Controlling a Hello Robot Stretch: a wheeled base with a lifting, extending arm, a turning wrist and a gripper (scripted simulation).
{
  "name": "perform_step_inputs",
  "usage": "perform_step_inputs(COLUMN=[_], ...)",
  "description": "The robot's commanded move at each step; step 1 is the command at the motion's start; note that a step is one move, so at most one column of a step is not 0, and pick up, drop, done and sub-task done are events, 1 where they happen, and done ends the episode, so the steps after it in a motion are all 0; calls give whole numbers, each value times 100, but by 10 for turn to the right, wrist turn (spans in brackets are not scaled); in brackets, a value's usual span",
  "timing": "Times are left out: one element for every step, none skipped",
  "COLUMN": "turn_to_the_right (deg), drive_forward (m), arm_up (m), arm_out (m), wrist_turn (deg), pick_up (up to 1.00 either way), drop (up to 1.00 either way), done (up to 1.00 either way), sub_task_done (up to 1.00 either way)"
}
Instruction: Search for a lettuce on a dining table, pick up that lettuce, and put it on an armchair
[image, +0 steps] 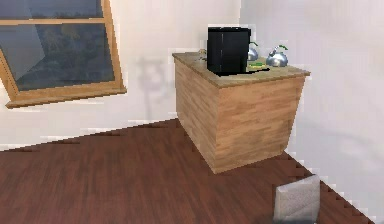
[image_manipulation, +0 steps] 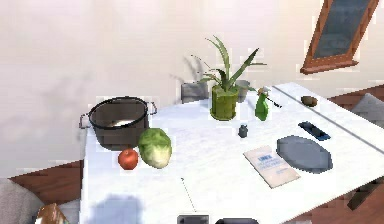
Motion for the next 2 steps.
perform_step_inputs(turn_to_the_right=[0,0], drive_forward=[0,0], arm_up=[0,0], arm_out=[38,0], wrist_turn=[0,450], pick_up=[0,0], drop=[0,0], done=[0,0], sub_task_done=[0,0])
